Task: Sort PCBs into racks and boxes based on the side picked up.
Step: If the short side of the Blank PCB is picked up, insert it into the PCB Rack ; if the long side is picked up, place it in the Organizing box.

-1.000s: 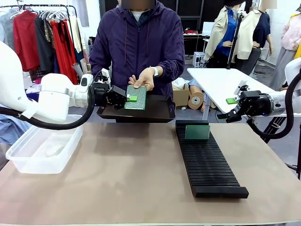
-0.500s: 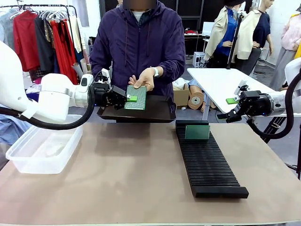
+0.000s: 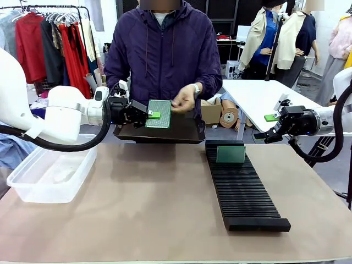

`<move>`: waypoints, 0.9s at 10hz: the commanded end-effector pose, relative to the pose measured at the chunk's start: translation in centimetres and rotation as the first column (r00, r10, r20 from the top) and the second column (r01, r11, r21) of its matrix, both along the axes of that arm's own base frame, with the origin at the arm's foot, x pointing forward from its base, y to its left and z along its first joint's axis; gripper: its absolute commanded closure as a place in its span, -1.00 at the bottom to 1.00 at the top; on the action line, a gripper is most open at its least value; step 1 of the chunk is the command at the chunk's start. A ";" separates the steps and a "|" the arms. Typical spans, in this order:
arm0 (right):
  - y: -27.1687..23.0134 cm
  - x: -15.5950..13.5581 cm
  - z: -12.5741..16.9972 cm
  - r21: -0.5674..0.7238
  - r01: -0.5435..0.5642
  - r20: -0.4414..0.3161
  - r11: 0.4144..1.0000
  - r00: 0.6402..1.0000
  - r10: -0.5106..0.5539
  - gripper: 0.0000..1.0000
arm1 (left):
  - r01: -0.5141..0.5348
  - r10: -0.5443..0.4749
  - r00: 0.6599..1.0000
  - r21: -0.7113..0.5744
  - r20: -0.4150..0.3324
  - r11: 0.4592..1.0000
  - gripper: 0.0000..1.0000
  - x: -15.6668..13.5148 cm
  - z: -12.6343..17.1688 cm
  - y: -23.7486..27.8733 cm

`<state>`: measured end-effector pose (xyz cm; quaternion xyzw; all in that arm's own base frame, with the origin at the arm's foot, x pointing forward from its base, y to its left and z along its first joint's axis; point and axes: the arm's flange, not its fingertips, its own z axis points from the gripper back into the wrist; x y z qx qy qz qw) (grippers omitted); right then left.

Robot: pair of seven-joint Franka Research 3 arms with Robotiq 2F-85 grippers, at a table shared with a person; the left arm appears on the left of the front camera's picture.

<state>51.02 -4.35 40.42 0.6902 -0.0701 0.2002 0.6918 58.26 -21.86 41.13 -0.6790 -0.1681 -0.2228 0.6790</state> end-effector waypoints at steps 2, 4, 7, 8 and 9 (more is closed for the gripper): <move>-0.1 0.1 0.1 -0.006 0.002 0.021 1.000 1.000 -0.002 -1.00 | 0.005 -0.005 1.000 -0.007 0.006 1.000 1.00 -0.1 0.1 -0.1; -0.1 0.1 0.1 -0.006 0.002 0.021 1.000 1.000 -0.002 -1.00 | 0.005 -0.005 1.000 -0.007 0.006 1.000 1.00 -0.1 0.1 -0.1; -0.1 0.1 0.1 -0.006 0.002 0.021 1.000 1.000 -0.002 -1.00 | 0.005 -0.005 1.000 -0.007 0.006 1.000 1.00 -0.1 0.1 -0.1; -0.1 0.1 0.1 -0.006 0.002 0.021 1.000 1.000 -0.002 -1.00 | 0.005 -0.005 1.000 -0.007 0.006 1.000 1.00 -0.1 0.1 -0.1; -0.1 0.1 0.1 -0.006 0.002 0.021 1.000 1.000 -0.002 -1.00 | 0.005 -0.005 1.000 -0.007 0.006 1.000 1.00 -0.1 0.1 -0.1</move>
